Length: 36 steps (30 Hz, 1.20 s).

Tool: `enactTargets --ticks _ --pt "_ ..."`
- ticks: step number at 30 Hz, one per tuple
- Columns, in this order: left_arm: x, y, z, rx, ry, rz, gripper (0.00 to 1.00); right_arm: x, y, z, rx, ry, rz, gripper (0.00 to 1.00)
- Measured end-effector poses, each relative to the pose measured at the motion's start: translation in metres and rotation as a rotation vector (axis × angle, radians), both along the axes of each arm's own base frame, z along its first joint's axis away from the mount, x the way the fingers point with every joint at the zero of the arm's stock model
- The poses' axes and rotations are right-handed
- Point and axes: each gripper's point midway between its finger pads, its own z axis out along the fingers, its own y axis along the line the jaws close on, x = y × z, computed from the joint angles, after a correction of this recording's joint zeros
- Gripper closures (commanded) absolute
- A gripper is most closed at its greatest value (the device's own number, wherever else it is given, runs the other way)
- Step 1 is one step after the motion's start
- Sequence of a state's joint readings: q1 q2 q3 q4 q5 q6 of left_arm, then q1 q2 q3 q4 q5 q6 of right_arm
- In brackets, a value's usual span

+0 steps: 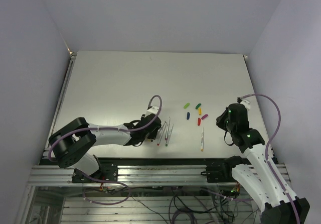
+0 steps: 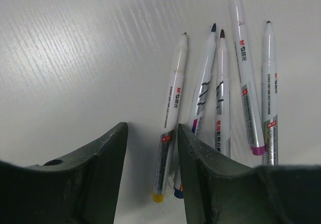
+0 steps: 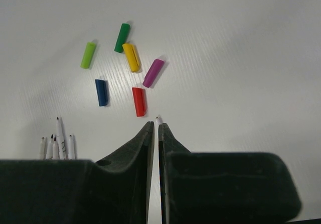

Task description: Insert the pens into the pen caps

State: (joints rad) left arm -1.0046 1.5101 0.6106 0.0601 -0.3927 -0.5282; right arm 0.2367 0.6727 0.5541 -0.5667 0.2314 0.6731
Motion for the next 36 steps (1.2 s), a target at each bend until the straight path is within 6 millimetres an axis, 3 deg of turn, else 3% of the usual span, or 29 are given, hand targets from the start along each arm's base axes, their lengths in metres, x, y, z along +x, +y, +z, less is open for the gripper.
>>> enactTargets --ticks 9,18,26,36 --pt "-0.01 0.006 -0.002 0.068 0.083 -0.001 0.45 0.0 0.0 0.002 0.005 -0.009 -0.002 0.91" --pt "-0.005 -0.003 -0.005 0.127 0.123 -0.003 0.51 0.0 0.0 0.005 0.012 -0.023 -0.005 0.91" --pt "0.005 -0.018 -0.006 0.146 0.124 -0.021 0.92 0.0 0.0 0.007 0.016 -0.031 -0.007 0.91" --pt "0.004 -0.019 -0.006 0.16 0.133 -0.035 0.93 0.0 0.001 0.004 0.02 -0.019 -0.006 0.94"
